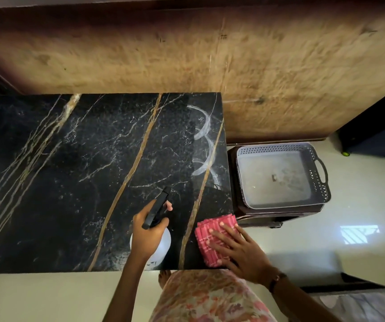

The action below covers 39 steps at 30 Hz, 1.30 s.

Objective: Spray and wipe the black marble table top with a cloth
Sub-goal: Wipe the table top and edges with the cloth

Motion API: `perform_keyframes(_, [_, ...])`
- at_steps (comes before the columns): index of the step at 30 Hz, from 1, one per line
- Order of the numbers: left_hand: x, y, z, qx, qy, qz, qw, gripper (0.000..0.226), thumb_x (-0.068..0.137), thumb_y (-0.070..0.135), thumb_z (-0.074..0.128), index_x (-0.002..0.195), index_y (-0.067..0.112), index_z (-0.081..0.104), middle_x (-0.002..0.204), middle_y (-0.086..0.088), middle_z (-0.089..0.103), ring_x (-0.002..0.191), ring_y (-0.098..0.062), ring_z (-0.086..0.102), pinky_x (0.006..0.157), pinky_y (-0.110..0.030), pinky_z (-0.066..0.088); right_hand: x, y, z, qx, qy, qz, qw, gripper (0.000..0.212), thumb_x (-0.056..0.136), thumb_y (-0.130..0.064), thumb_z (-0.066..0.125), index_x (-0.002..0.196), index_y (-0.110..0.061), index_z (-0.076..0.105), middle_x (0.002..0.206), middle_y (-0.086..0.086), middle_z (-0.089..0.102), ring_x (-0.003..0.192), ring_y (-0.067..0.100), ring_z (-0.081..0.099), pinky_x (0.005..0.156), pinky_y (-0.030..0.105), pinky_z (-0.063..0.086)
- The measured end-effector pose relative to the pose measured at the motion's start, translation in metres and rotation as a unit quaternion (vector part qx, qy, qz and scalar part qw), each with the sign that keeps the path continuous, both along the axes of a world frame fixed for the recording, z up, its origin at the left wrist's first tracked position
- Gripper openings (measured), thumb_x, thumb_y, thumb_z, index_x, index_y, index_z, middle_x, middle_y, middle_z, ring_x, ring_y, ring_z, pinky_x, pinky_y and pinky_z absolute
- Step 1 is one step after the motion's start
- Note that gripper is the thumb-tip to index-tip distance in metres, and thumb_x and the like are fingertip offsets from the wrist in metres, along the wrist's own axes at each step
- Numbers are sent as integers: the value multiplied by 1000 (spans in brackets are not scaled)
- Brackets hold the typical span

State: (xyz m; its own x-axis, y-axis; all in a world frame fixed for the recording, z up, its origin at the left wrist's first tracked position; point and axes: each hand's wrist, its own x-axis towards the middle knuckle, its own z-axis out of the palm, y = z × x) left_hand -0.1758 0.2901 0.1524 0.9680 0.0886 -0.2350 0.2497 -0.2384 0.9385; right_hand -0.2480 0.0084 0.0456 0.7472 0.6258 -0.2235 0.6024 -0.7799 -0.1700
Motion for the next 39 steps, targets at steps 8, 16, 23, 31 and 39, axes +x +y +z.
perform_keyframes(8, [14, -17, 3, 4, -4, 15, 1000, 41, 78, -16, 59, 92, 21, 69, 78, 7, 70, 63, -3, 60, 74, -54, 50, 153, 10, 5, 27, -2, -162, 986, 57, 98, -48, 34, 150, -31, 17, 159, 3, 15, 148, 32, 3, 117, 58, 14])
perform_keyframes(16, [38, -29, 4, -14, -7, 8, 1000, 46, 76, -21, 54, 89, 22, 67, 64, 8, 64, 56, -3, 55, 61, -13, 44, 95, 52, -3, 43, 10, -14, 999, 55, 98, -50, 28, 150, -35, 16, 159, -1, 17, 148, 29, 7, 119, 55, 8])
perform_keyframes(23, [74, -23, 5, -14, -21, -33, 999, 42, 76, -22, 53, 91, 15, 67, 83, 0, 68, 72, -3, 62, 72, -15, 46, 154, 1, 0, 33, -8, -122, 992, 55, 97, -49, 33, 149, -34, 19, 158, 0, 21, 148, 28, 9, 117, 55, 20])
perform_keyframes(31, [123, -7, -2, 1, -29, -57, 998, 26, 75, -4, 56, 91, 14, 67, 74, -5, 67, 66, -21, 60, 63, -34, 48, 233, 97, -4, 34, -7, -157, 987, 57, 98, -51, 29, 151, -35, 14, 161, -1, 6, 148, 29, -3, 119, 55, 6])
perform_keyframes(39, [181, 2, -3, -6, -40, -81, 996, 41, 77, -19, 53, 94, 16, 66, 86, -7, 67, 63, -4, 56, 66, -11, 43, 236, 19, -4, 42, -36, -167, 984, 55, 97, -50, 32, 148, -36, 20, 158, -2, 17, 149, 25, 7, 119, 52, 14])
